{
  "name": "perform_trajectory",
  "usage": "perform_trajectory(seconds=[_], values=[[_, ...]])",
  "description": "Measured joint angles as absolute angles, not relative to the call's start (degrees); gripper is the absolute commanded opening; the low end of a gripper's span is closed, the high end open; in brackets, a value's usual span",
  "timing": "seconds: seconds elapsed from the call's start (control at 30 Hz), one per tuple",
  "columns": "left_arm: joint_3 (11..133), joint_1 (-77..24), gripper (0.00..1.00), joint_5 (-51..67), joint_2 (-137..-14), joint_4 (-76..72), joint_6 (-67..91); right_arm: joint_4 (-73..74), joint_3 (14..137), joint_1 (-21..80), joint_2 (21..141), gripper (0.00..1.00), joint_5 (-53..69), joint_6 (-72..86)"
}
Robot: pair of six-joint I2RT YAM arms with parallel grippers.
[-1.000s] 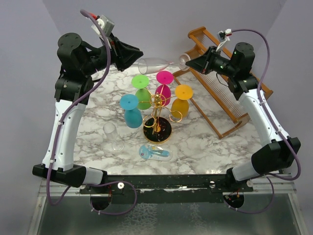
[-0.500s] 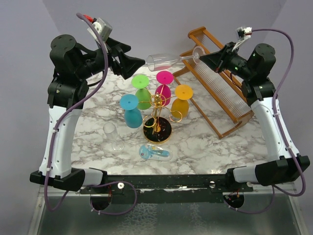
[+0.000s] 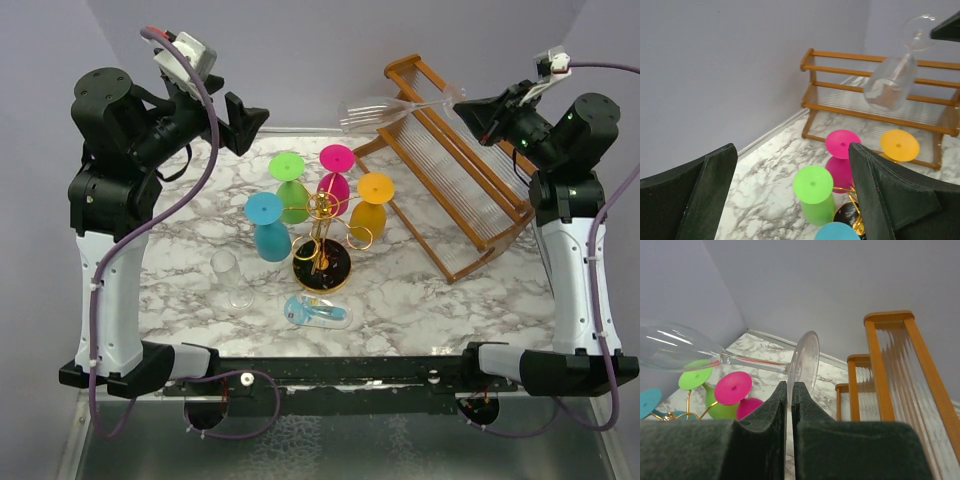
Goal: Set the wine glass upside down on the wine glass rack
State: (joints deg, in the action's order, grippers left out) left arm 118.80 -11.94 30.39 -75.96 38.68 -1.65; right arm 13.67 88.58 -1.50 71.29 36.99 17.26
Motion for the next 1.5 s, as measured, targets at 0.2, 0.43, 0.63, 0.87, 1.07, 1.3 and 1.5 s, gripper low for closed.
perform_trajectory(seconds=[0.2,0.43,0.63,0.87,1.07,1.3,1.5], values=[[119.61,-11.73,0.96,21.54,-76.31,41.87,-4.82,19.03,93.82,-1.50,69.97,0.01,35.48,9.06],[118.34,-11.64,0.96,17.30,-77.69,42.09,-5.93,25.02,100.84,-1.50,67.26,0.01,34.13,1.17],[114.91,-10.55,0.96,15.94,-77.87,41.82,-5.87,31.09,104.60,-1.50,66.39,0.01,36.49,-3.73],[114.34,-9.74,0.96,15.77,-78.08,41.41,-5.91,38.83,107.07,-1.50,66.30,0.01,40.27,-12.34],[113.84,-9.74,0.95,15.79,-78.28,40.71,-5.98,46.63,109.06,-1.50,66.48,0.01,45.21,-21.47],[112.09,-9.32,0.95,16.10,-78.59,39.64,-5.98,58.35,111.20,-1.50,66.98,0.01,51.79,-36.49],[110.69,-9.04,0.95,16.23,-78.59,38.94,-6.55,69.56,111.72,-0.69,68.31,0.01,54.63,-52.88]])
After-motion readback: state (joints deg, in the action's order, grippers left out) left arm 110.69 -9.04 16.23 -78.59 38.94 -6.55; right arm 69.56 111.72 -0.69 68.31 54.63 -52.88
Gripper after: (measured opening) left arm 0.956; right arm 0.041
